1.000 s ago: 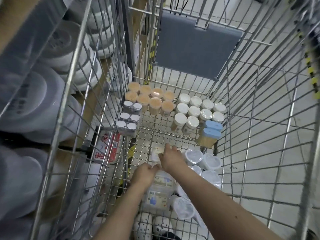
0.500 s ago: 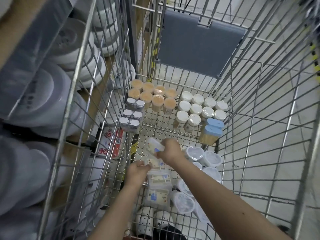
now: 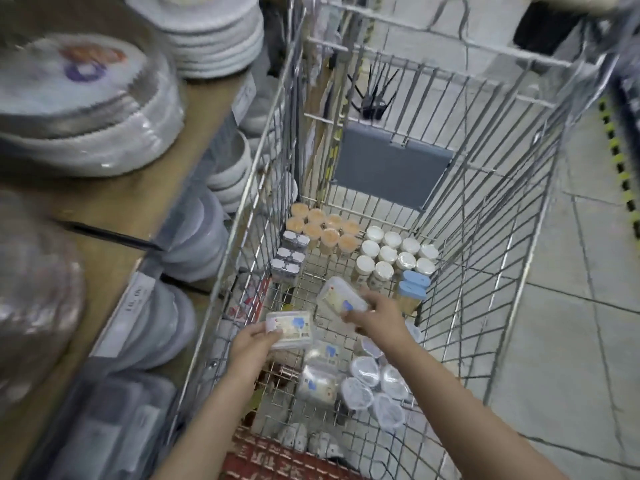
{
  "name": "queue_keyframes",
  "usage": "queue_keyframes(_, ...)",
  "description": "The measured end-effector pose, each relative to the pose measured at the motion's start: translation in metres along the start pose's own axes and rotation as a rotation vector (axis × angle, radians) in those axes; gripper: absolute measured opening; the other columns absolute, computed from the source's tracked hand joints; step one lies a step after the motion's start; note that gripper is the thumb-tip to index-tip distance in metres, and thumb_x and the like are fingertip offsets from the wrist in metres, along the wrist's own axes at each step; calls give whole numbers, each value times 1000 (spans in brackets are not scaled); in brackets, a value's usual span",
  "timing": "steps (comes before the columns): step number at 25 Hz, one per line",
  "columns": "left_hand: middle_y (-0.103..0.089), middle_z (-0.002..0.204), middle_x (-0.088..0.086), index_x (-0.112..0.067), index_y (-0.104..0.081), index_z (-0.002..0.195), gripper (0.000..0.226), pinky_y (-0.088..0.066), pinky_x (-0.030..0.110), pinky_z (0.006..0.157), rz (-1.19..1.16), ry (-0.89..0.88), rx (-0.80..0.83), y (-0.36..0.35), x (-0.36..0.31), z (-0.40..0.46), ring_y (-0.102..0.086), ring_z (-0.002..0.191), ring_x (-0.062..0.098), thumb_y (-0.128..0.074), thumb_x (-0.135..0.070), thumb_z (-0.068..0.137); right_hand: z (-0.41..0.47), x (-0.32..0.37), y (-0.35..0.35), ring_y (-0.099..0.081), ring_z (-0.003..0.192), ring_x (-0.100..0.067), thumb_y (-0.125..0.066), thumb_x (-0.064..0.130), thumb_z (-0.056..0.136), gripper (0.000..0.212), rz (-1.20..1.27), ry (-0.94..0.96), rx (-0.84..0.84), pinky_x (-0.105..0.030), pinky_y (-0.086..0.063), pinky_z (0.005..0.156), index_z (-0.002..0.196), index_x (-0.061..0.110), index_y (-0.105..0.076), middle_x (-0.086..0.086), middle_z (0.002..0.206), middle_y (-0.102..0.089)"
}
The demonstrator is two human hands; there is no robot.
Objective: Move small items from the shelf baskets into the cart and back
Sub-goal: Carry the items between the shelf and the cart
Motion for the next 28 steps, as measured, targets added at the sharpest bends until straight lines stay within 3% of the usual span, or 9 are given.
queue_keyframes(2,-67,95,8,-7,-59,106,20,-55,34,80,-72,-18,3,13,-18,-41,-66,90,24,-62,-2,86,-34,16,13,-57,70,-21,-73,6,77,26,107,-2,15,-35,-49,66,102,7,-65,-13,85,-61)
queue_keyframes(5,-69,99,10,-6,-58,108,25,-56,38,83,-182,-67,-31,38,-43,-110,-67,94,28,-64,-3,85,-87,43,28,-63,83,-36,-73,11,79,30,191,21,68,-48,-53,79,107,1,-64,-32,106,-58)
queue_keyframes(8,-70,96,10,-6,-58,104,21,-58,25,67,-285,-173,-65,66,-60,-181,-69,83,22,-63,-2,85,-140,76,34,-68,89,-26,-69,10,82,22,328,69,154,-38,-56,76,104,8,-66,-16,105,-69)
queue_keyframes(10,-70,97,12,-5,-58,103,19,-58,25,68,-367,-242,-115,87,-64,-225,-68,84,24,-62,-1,85,-176,98,31,-71,84,-20,-66,8,84,18,394,115,240,-32,-56,72,102,9,-66,-7,98,-73)
queue_keyframes(14,-68,96,13,-6,-58,99,19,-56,20,59,-551,-357,-263,129,-52,-308,-67,76,19,-61,3,83,-235,132,12,-71,85,-20,-60,6,87,13,425,180,420,-36,-53,76,99,6,-65,-3,91,-75)
queue_keyframes(20,-72,99,13,-7,-61,98,47,-56,30,72,-774,-465,-512,185,9,-448,-69,83,22,-80,-6,55,-344,155,-46,-69,93,-25,-61,12,76,26,267,287,824,-38,-54,82,100,6,-68,-9,100,-73)
queue_keyframes(24,-71,100,16,-9,-63,95,70,-52,36,70,-857,-535,-659,202,55,-528,-67,79,20,-90,-28,33,-419,152,-77,-70,88,-23,-62,15,72,22,203,359,1050,-28,-58,68,90,9,-71,-12,98,-73)
queue_keyframes(26,-72,94,13,-8,-63,94,89,-54,37,68,-920,-591,-748,211,85,-568,-69,78,21,-94,-41,17,-459,143,-95,-71,84,-23,-70,19,67,21,171,379,1146,-26,-57,62,86,10,-74,-13,96,-73)
queue_keyframes(28,-73,92,10,-8,-63,93,92,-57,32,66,-981,-615,-838,222,116,-608,-70,80,21,-94,-45,14,-500,131,-114,-71,85,-23,-87,35,51,44,128,416,1246,-25,-56,61,87,12,-75,-14,97,-73)
Point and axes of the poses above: each hand's wrist, its own z-axis towards the middle knuckle, its own y-axis out of the back of the hand, x = y × z, the point moved 1 cm from there along z, towards the middle knuckle
